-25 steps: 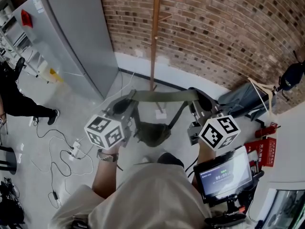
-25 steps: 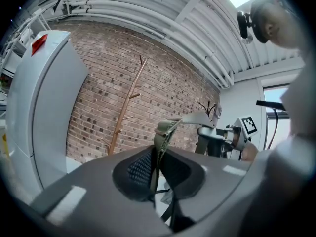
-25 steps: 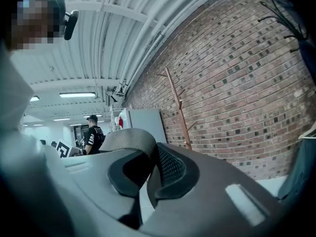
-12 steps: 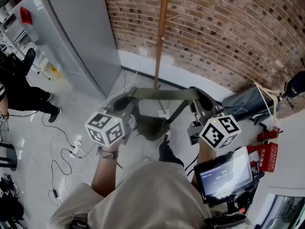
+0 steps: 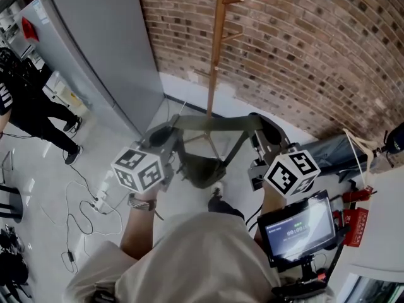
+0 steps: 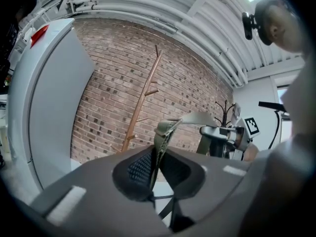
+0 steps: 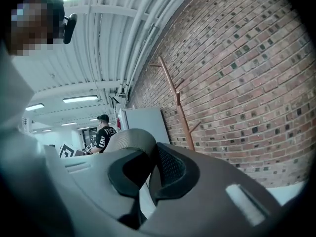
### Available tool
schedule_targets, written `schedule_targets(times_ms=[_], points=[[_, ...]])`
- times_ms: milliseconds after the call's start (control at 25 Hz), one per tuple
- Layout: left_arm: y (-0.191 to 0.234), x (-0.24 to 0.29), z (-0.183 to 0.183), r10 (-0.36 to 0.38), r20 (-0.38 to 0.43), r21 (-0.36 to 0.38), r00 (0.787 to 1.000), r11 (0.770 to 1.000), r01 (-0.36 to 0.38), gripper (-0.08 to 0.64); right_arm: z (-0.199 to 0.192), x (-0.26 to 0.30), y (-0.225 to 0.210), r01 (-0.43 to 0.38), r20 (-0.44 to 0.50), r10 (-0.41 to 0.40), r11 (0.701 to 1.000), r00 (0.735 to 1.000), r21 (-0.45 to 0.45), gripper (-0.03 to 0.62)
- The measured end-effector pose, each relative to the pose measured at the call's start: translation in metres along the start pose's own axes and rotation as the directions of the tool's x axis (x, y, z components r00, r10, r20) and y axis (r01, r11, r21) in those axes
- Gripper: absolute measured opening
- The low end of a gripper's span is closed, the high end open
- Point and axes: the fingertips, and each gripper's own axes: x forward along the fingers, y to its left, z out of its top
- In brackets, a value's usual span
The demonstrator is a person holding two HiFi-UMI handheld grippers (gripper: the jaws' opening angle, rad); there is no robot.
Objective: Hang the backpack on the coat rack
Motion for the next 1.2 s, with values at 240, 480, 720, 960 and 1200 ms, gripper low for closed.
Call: schedule_targets(times_ms=[240, 480, 720, 960, 1200], points=[[0.011, 0.040, 0.013, 0.028, 0.002, -0.019, 1.000, 0.999, -0.028, 0.017, 0.017, 0.031, -0.037, -0.041, -0.018, 0.041, 0.999, 0.999, 0.003, 0.008], [0.026, 0.080, 0.028, 0.055, 0.011, -0.031, 0.998, 0.998, -0.055, 0.017, 0.035, 0.062, -0.069, -0.085, -0.028, 0.085, 0.996, 0.996, 0.005, 0.008], [0.040, 0.117, 0.035, 0.088, 0.024, -0.048, 0.996, 0.995, -0.086, 0.018, 0.045, 0.093, -0.093, -0.149, -0.044, 0.149, 0.989, 0.988, 0.013, 0.008], [0.058, 0.139, 0.038, 0.135, 0.029, -0.068, 0.990, 0.989, -0.133, 0.018, 0.044, 0.120, -0.111, -0.204, -0.066, 0.206, 0.978, 0.976, 0.046, 0.008], [0.072, 0.155, 0.036, 0.167, 0.020, -0.081, 0.986, 0.983, -0.165, 0.018, 0.038, 0.138, -0.128, -0.224, -0.084, 0.230, 0.972, 0.969, 0.076, 0.008]])
